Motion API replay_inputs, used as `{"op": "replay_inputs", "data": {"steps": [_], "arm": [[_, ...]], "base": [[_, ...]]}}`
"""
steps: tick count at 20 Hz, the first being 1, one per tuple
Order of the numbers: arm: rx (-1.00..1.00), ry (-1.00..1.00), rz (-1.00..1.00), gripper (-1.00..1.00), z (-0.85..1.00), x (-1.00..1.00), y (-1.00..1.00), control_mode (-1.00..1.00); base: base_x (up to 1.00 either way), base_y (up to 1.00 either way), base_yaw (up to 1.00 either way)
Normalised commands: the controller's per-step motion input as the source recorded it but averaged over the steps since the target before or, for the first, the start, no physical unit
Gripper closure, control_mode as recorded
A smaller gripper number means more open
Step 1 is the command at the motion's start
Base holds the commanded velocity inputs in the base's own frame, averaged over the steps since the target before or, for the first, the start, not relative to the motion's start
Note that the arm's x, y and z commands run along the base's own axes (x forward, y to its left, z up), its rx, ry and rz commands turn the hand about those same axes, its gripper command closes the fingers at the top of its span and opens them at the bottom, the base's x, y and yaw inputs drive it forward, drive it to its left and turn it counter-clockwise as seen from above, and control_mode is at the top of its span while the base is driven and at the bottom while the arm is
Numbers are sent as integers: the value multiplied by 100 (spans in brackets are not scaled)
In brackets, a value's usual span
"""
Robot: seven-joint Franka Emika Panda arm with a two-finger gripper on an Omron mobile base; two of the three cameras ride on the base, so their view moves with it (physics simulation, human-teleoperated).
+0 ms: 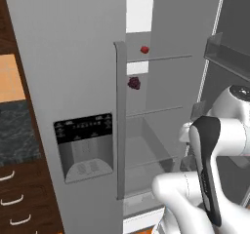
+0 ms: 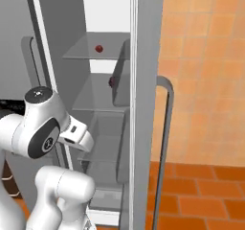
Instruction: Take the strawberry from the fridge and place it on top of the pancake, located on the dining counter.
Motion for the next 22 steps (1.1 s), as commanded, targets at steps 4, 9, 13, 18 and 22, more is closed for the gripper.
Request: {"op": "replay_inputs", "data": {"steps": [4, 9, 13, 18, 22], "arm": [[0, 0, 0, -100, 0, 0, 0, 100], [0, 0, 0, -100, 0, 0, 0, 100], [0, 0, 0, -100, 0, 0, 0, 100], [0, 0, 0, -100, 0, 0, 0, 100], [0, 0, 0, -100, 0, 0, 0, 100]], "base": [[18, -8, 24], [36, 0, 8], [55, 0, 1], [35, 0, 2], [41, 0, 6]]}}
